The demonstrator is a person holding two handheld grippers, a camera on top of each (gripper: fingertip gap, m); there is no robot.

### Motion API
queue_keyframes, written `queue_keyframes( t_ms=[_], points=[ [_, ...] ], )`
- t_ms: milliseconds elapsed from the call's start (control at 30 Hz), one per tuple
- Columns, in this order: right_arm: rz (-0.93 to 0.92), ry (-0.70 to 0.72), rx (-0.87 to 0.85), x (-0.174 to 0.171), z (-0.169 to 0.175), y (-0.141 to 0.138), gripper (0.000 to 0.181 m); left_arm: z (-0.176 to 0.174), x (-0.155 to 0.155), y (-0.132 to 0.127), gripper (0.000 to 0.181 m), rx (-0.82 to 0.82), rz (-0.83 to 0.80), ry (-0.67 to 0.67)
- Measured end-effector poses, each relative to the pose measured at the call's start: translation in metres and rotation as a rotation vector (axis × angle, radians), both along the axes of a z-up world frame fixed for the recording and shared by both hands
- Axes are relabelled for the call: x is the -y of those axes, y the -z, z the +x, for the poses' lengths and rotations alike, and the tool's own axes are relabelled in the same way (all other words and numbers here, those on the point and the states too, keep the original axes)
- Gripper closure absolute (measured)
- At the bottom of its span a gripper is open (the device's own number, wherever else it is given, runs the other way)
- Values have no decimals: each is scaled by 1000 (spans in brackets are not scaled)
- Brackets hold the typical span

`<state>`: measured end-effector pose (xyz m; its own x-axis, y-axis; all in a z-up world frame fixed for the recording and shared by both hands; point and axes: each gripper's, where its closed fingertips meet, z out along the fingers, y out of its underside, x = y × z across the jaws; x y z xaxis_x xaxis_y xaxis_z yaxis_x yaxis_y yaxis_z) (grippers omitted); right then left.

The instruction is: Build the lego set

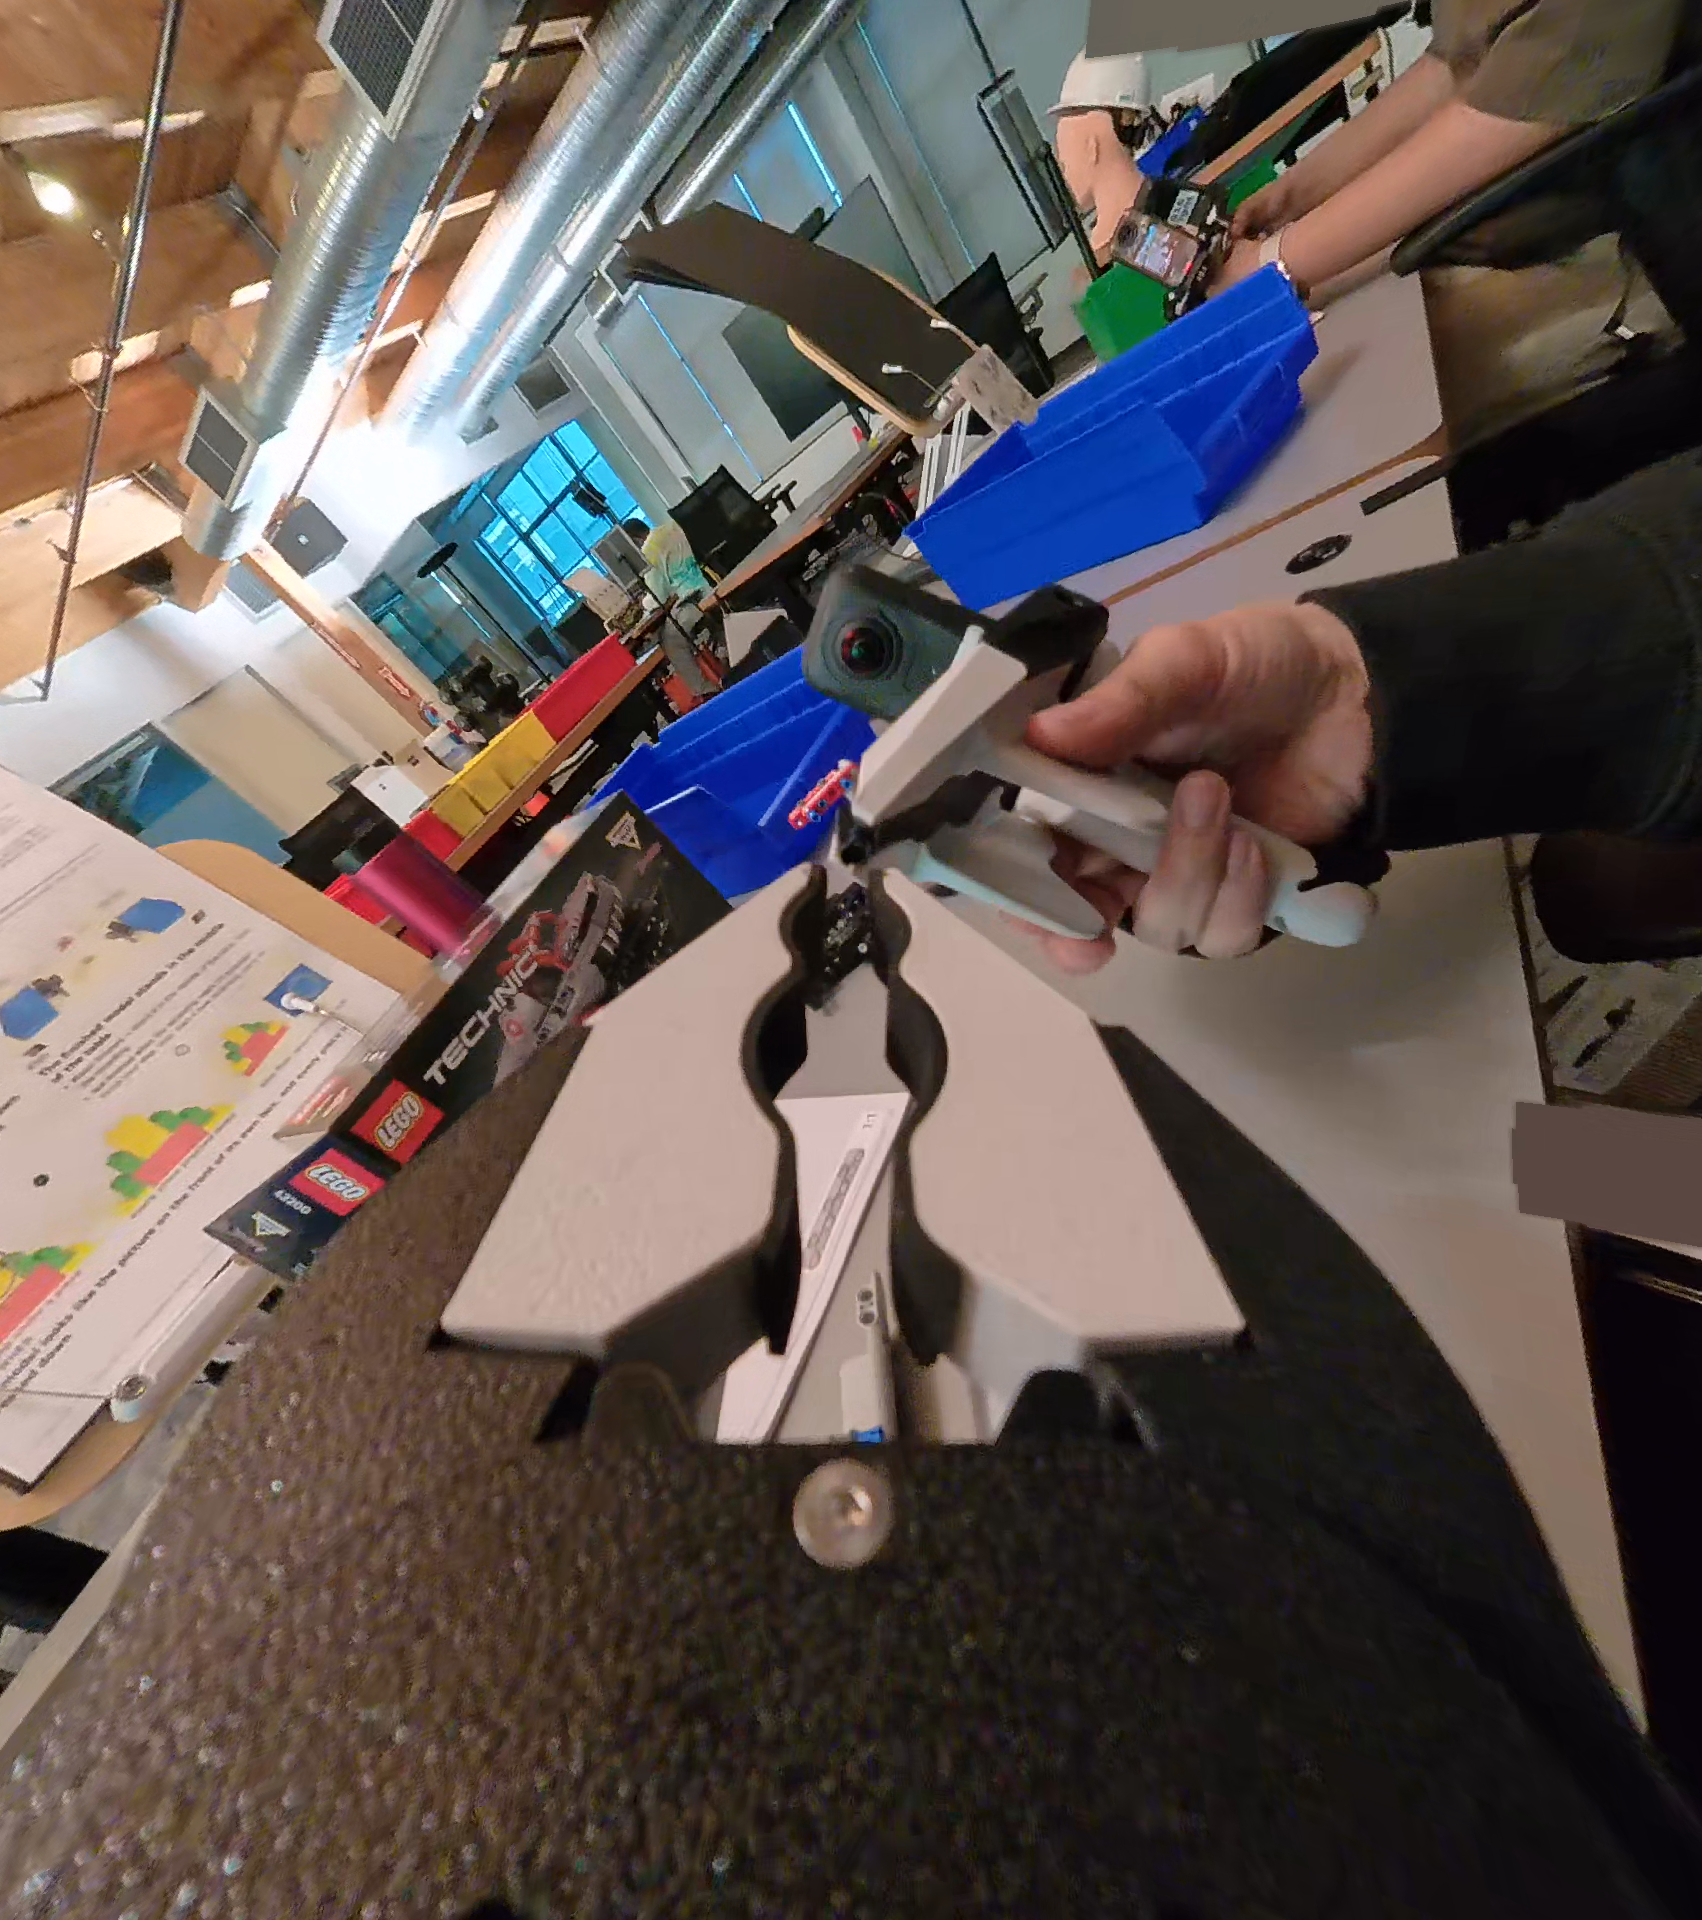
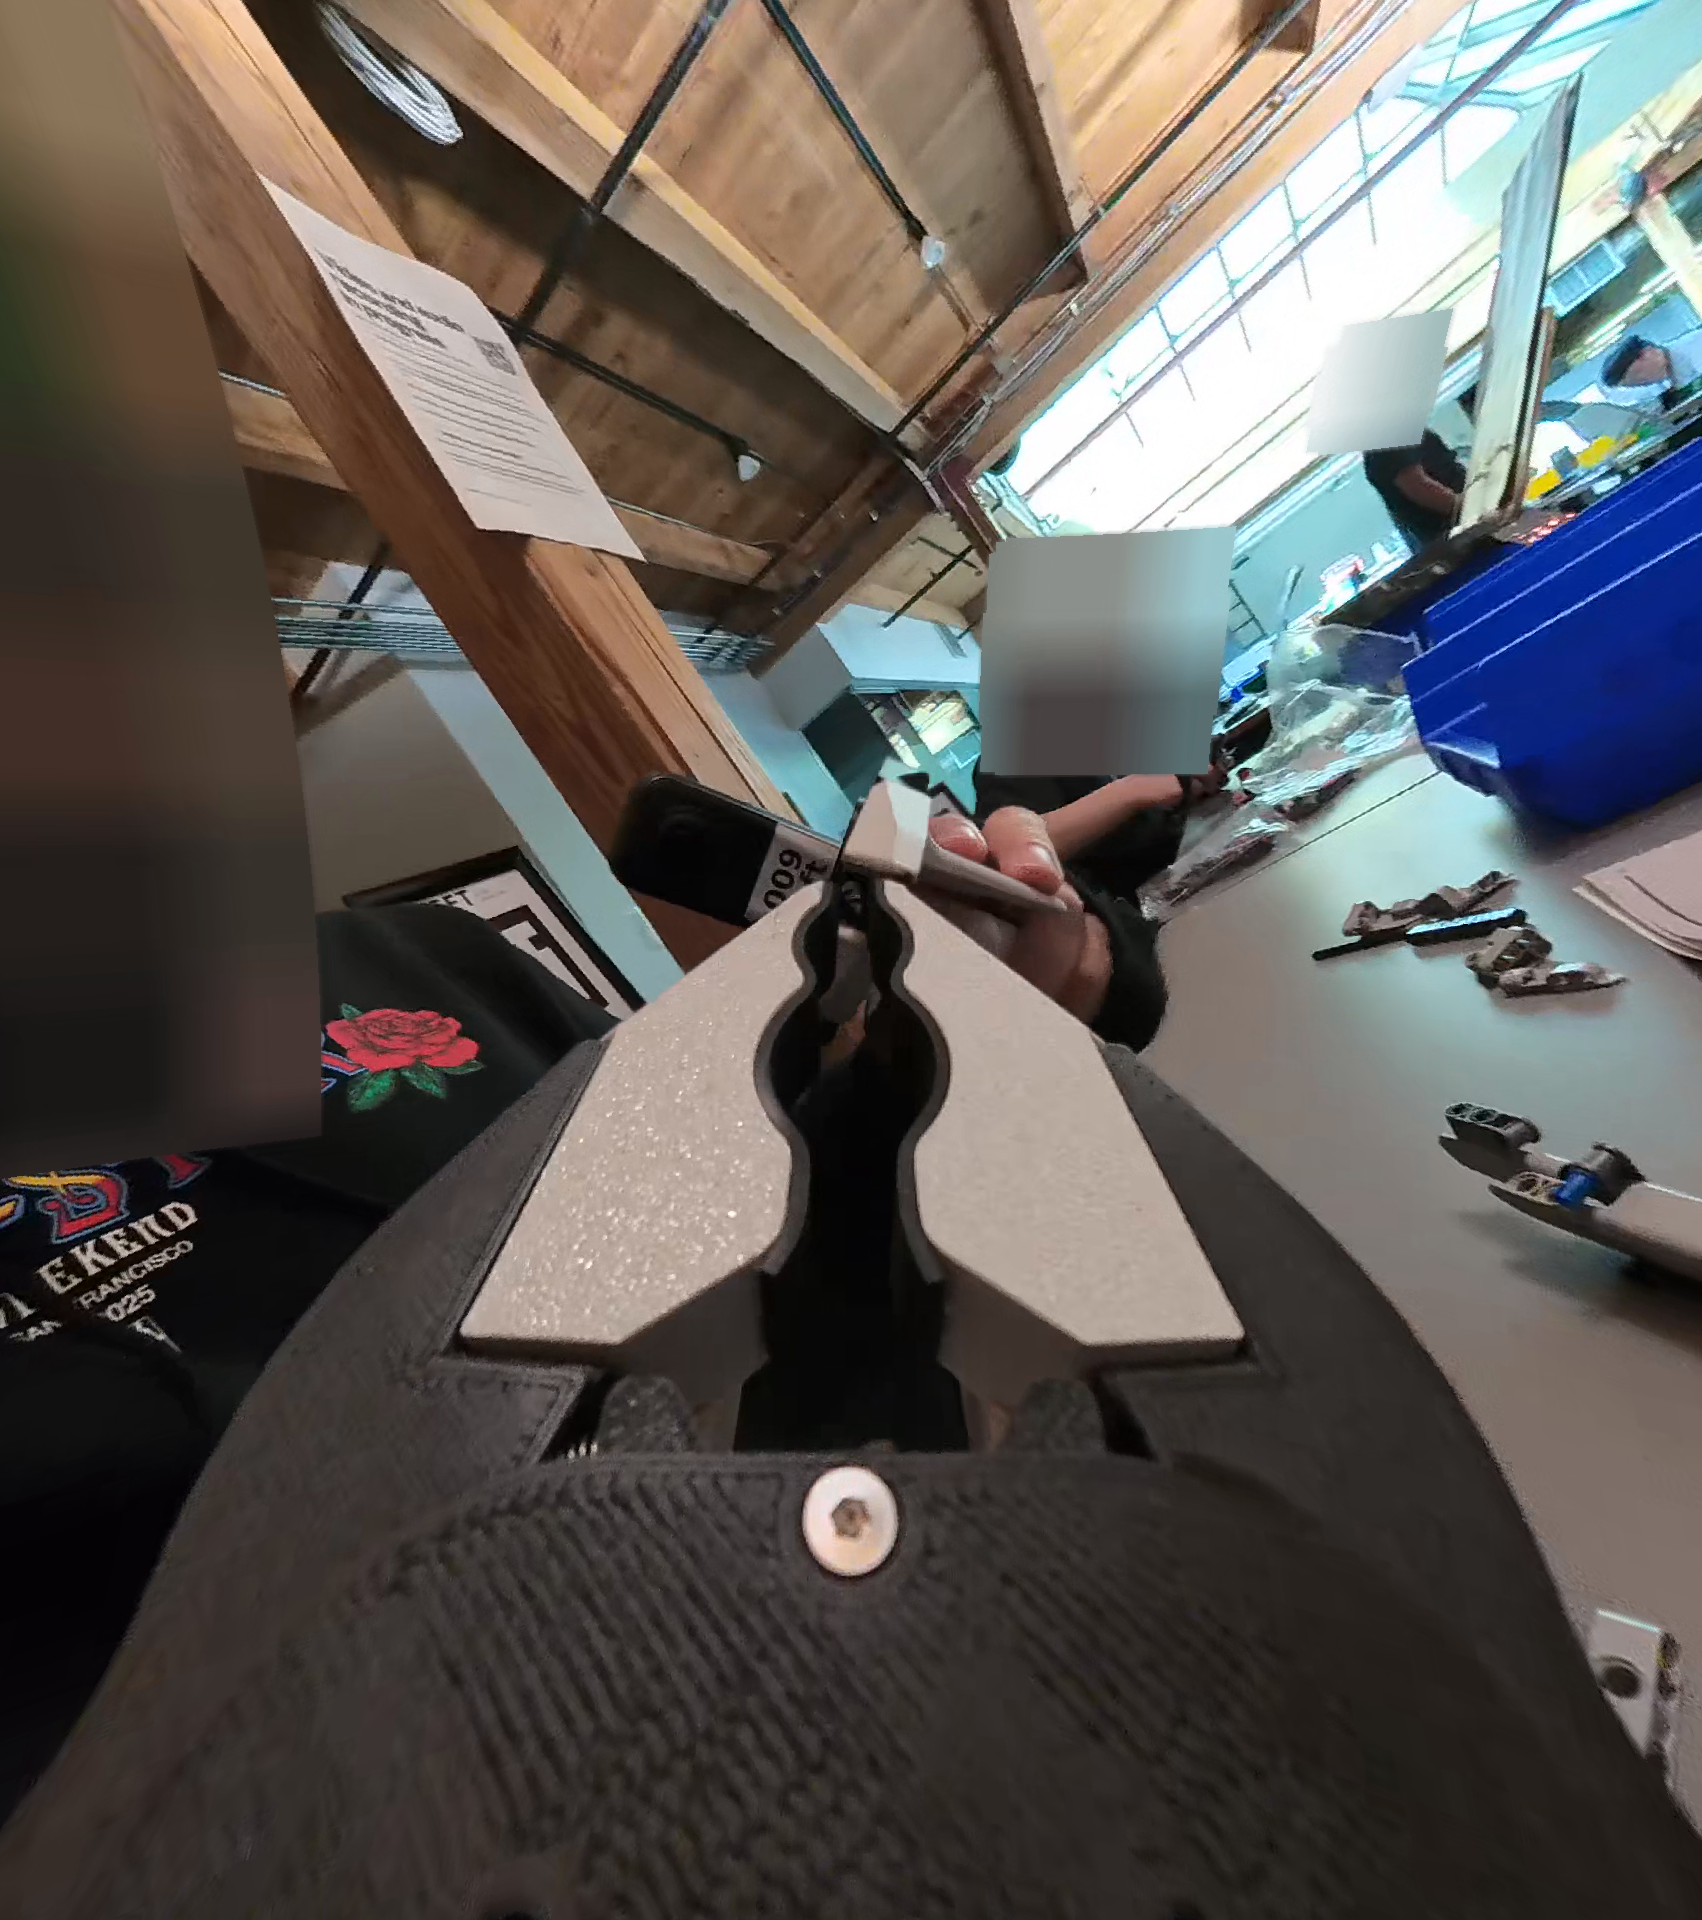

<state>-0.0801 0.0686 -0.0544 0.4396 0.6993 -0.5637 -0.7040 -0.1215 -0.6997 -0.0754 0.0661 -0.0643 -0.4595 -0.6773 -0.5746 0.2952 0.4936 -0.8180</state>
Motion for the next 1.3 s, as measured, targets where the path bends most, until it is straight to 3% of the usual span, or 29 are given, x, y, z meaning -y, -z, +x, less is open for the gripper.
queue_keyframes(
  t_ms=[767,1000,1067,1133,1233,1300],
  points=[
    [-6,-105,-67,1,-9,1,178,-9,7,-5,178,39,2,90],
    [-25,-112,-66,1,-9,4,177,-7,7,0,179,-39,-12,89],
    [-73,-36,29,0,-3,11,177,-3,3,5,178,-104,-27,61],
    [-153,81,230,6,8,27,173,1,-4,14,178,-166,-6,27],
    [-359,341,683,18,40,75,153,8,-20,48,178,-358,69,-29],
    [-487,353,856,22,46,103,147,12,-22,69,178,-492,86,-13]
  ],
)
